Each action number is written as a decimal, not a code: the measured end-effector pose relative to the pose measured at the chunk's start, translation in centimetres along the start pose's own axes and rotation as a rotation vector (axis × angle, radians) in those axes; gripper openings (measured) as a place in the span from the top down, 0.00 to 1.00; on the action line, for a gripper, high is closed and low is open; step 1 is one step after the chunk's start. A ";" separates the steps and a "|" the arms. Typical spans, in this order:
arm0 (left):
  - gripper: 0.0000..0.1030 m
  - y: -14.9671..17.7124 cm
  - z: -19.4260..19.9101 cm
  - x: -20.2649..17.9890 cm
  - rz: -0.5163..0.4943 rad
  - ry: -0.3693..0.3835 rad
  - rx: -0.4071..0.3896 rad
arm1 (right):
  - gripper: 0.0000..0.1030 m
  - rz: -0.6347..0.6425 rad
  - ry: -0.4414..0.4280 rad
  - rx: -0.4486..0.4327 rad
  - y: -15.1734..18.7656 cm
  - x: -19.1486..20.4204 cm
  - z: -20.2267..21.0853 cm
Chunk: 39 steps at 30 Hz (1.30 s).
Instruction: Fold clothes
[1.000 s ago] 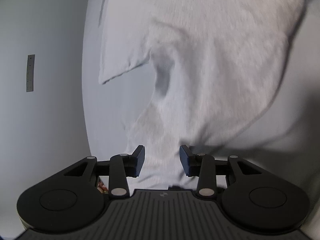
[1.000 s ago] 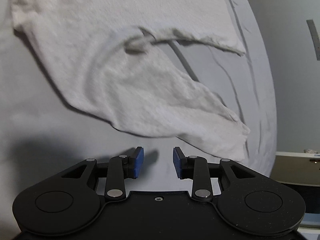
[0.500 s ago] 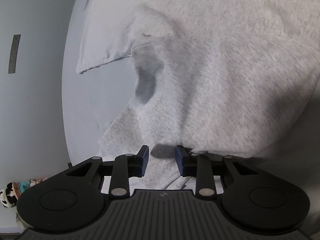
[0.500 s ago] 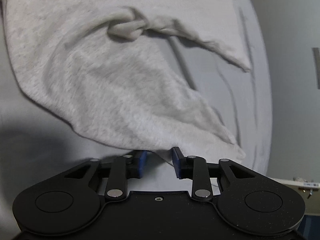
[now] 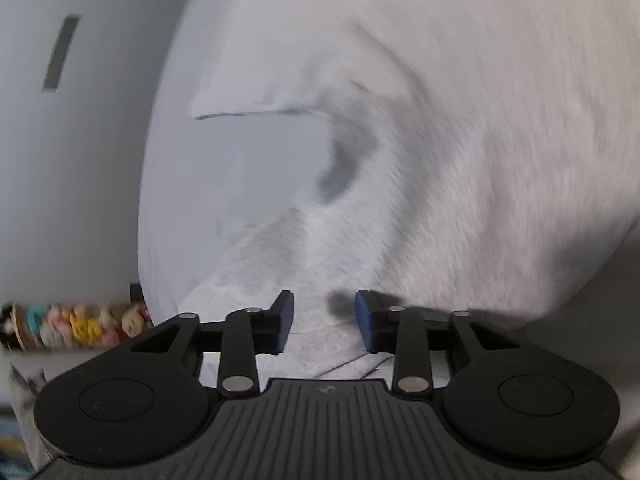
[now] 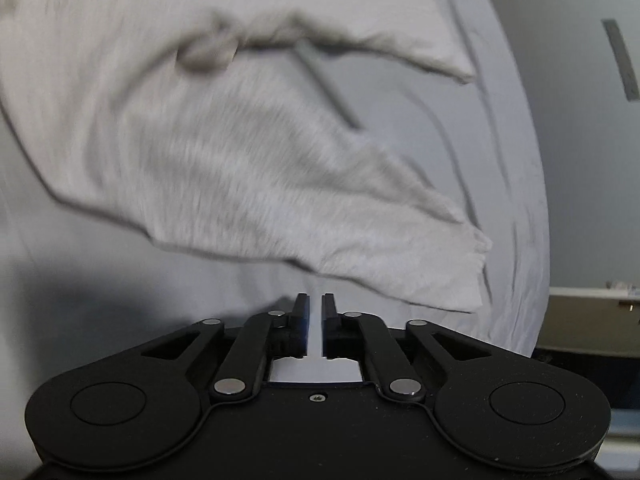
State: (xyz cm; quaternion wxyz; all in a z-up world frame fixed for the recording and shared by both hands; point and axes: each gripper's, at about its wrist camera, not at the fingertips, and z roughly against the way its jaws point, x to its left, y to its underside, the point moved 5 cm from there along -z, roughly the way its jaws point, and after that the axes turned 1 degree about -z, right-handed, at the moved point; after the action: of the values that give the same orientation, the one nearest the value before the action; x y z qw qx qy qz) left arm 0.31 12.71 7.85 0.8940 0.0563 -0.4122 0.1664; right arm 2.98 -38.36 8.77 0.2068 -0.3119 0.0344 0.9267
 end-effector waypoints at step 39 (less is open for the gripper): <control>0.25 -5.4 28.4 5.3 1.123 -0.048 -0.284 | 0.29 -1.240 -0.326 -0.421 -10.5 6.7 27.8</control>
State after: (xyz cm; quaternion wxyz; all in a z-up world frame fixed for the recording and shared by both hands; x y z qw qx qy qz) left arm -15.01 2.26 30.59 0.6581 -0.2877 -0.4172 0.5569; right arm -13.22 -21.00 27.82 0.6378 -0.1637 -0.3639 0.6588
